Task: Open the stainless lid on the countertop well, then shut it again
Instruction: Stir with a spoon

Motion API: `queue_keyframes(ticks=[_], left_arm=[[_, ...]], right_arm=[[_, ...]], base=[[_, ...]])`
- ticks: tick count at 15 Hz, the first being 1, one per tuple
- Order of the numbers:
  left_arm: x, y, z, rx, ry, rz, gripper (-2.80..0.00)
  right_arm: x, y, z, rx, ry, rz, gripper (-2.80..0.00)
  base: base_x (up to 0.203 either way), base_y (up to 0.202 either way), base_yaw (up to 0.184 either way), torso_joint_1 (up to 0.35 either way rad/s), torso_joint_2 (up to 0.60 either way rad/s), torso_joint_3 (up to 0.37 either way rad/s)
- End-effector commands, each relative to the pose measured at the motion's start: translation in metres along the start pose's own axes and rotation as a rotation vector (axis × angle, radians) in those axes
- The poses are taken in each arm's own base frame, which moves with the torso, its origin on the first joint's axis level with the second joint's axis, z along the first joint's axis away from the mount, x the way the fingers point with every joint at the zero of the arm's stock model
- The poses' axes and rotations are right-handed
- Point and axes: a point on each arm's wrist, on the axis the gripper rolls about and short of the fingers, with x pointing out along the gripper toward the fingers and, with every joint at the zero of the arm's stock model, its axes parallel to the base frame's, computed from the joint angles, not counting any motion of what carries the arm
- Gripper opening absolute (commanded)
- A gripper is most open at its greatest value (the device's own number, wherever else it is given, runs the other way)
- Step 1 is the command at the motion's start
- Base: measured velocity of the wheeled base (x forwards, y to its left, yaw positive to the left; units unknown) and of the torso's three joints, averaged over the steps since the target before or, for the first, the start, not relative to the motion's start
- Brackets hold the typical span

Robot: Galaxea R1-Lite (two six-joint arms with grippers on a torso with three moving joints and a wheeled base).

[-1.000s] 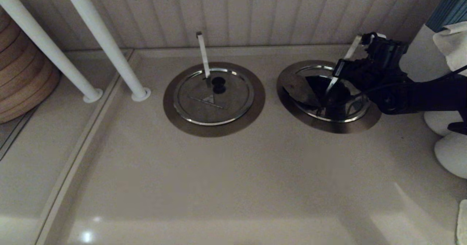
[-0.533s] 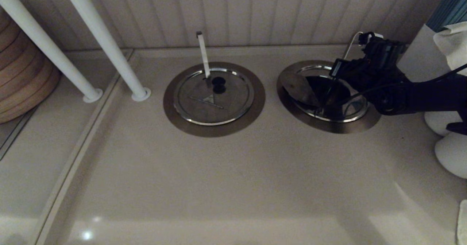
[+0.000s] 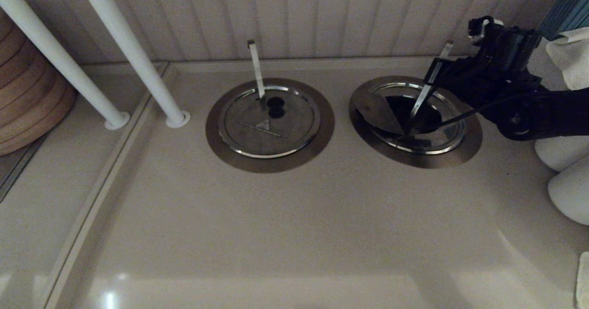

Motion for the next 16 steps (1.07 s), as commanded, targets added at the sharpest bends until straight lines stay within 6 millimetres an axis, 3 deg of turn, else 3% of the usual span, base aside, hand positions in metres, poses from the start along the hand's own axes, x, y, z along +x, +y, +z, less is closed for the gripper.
queue_keyframes(ticks=[1,11,16], left_arm=[[0.0,0.0,0.0,0.0,0.0,0.0,-2.8],[0.0,0.0,0.0,0.0,0.0,0.002,-2.8],[0.0,0.0,0.0,0.0,-0.001,0.002,-2.8]], right_arm=[[-0.024,0.005,0.024,-0.013,-0.036,0.02,-2.8],[-0.033,0.019,0.009,-0.025,0.023,0.1,-2.8],[-0.065,0.031,0.033,-0.025,0.061,0.136,-2.8]], base=[[0.0,0.0,0.0,0.0,0.0,0.0],[0.0,0.0,0.0,0.0,0.0,0.0],[0.0,0.0,0.0,0.0,0.0,0.0]])
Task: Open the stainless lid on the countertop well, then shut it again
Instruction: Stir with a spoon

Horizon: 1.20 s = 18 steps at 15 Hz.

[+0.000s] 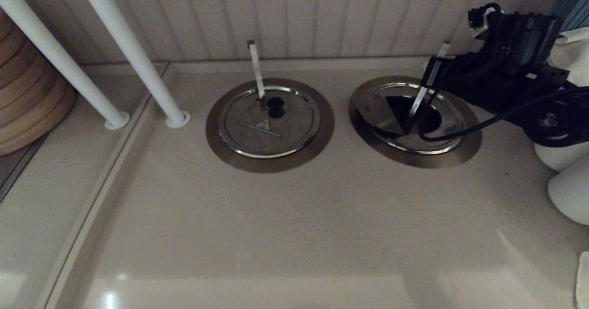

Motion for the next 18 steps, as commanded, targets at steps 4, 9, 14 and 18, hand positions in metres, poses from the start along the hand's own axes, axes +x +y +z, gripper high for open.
queue_keyframes(ticks=[4,9,14,18], left_arm=[[0.0,0.0,0.0,0.001,-0.001,0.001,-2.8],[0.0,0.0,0.0,0.001,-0.001,0.001,-2.8],[0.0,0.0,0.0,0.001,-0.001,0.001,-2.8],[0.0,0.0,0.0,0.001,-0.001,-0.001,-2.8]], right_arm=[[-0.009,0.003,0.005,-0.006,0.049,-0.002,-2.8],[0.044,-0.002,-0.044,-0.035,0.121,-0.097,0.0],[0.072,-0.03,-0.041,-0.05,0.022,-0.161,0.0],[0.073,-0.03,-0.034,-0.074,0.002,-0.16,0.0]], base=[[0.0,0.0,0.0,0.0,0.0,0.0],[0.0,0.0,0.0,0.0,0.0,0.0],[0.0,0.0,0.0,0.0,0.0,0.0],[0.0,0.0,0.0,0.0,0.0,0.0]])
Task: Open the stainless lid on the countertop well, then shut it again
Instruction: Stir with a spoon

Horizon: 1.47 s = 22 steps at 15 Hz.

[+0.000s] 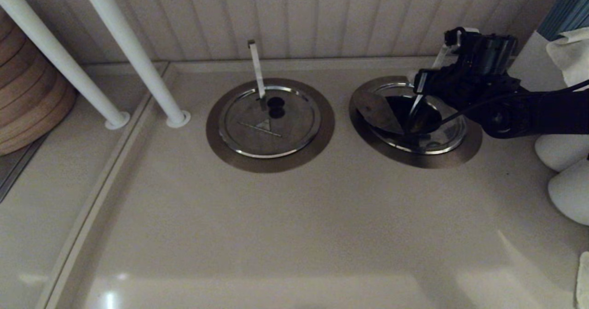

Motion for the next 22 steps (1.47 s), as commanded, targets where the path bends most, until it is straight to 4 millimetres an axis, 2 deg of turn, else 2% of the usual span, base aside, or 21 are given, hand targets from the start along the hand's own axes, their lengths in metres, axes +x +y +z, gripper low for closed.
queue_keyframes(ticks=[1,5,10,14,22], left_arm=[[0.0,0.0,0.0,-0.001,-0.001,0.002,-2.8],[0.0,0.0,0.0,-0.001,-0.001,0.0,-2.8],[0.0,0.0,0.0,-0.001,-0.001,0.001,-2.8],[0.0,0.0,0.0,-0.001,-0.001,0.001,-2.8],[0.0,0.0,0.0,-0.001,-0.001,0.0,-2.8]], right_arm=[[0.008,0.0,-0.007,-0.005,0.005,-0.002,0.0],[0.035,-0.012,-0.025,-0.012,0.003,-0.038,0.0],[0.06,-0.035,-0.031,0.0,-0.041,-0.089,0.0],[0.064,-0.037,-0.027,0.034,-0.068,-0.071,0.0],[0.072,-0.032,-0.044,0.042,-0.042,-0.04,0.0]], base=[[0.0,0.0,0.0,0.0,0.0,0.0],[0.0,0.0,0.0,0.0,0.0,0.0],[0.0,0.0,0.0,0.0,0.0,0.0],[0.0,0.0,0.0,0.0,0.0,0.0],[0.0,0.0,0.0,0.0,0.0,0.0]])
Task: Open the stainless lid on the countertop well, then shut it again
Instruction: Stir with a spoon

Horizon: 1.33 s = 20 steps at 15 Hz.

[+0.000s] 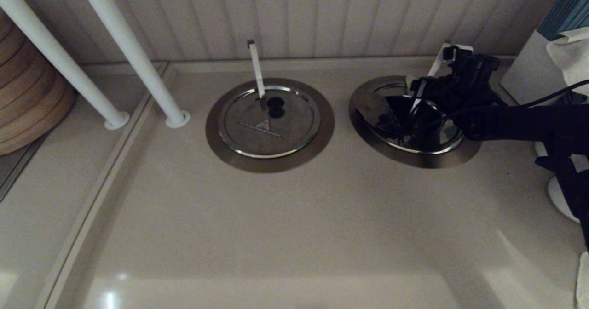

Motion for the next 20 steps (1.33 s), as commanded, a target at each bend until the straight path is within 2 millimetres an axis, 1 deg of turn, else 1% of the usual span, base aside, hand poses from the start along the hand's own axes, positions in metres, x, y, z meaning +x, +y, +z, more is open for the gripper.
queue_keyframes(ticks=[1,2,12,16,18,20], left_arm=[[0.0,0.0,0.0,0.0,-0.001,0.0,-2.8],[0.0,0.0,0.0,0.0,-0.001,0.001,-2.8],[0.0,0.0,0.0,0.0,-0.001,0.001,-2.8],[0.0,0.0,0.0,0.0,-0.001,0.001,-2.8],[0.0,0.0,0.0,0.0,-0.001,0.0,-2.8],[0.0,0.0,0.0,0.0,-0.001,0.001,-2.8]], right_arm=[[0.004,0.0,-0.007,0.0,0.005,-0.002,0.0],[0.004,-0.001,-0.007,0.0,-0.001,-0.003,-2.8],[0.001,-0.001,0.008,0.021,-0.082,0.001,-2.8],[-0.002,0.0,0.012,0.024,-0.084,0.004,-2.8],[-0.009,0.0,0.02,0.025,-0.085,0.005,-2.8],[-0.024,0.001,0.037,0.026,-0.093,0.01,-2.8]], base=[[0.0,0.0,0.0,0.0,0.0,0.0],[0.0,0.0,0.0,0.0,0.0,0.0],[0.0,0.0,0.0,0.0,0.0,0.0],[0.0,0.0,0.0,0.0,0.0,0.0],[0.0,0.0,0.0,0.0,0.0,0.0],[0.0,0.0,0.0,0.0,0.0,0.0]])
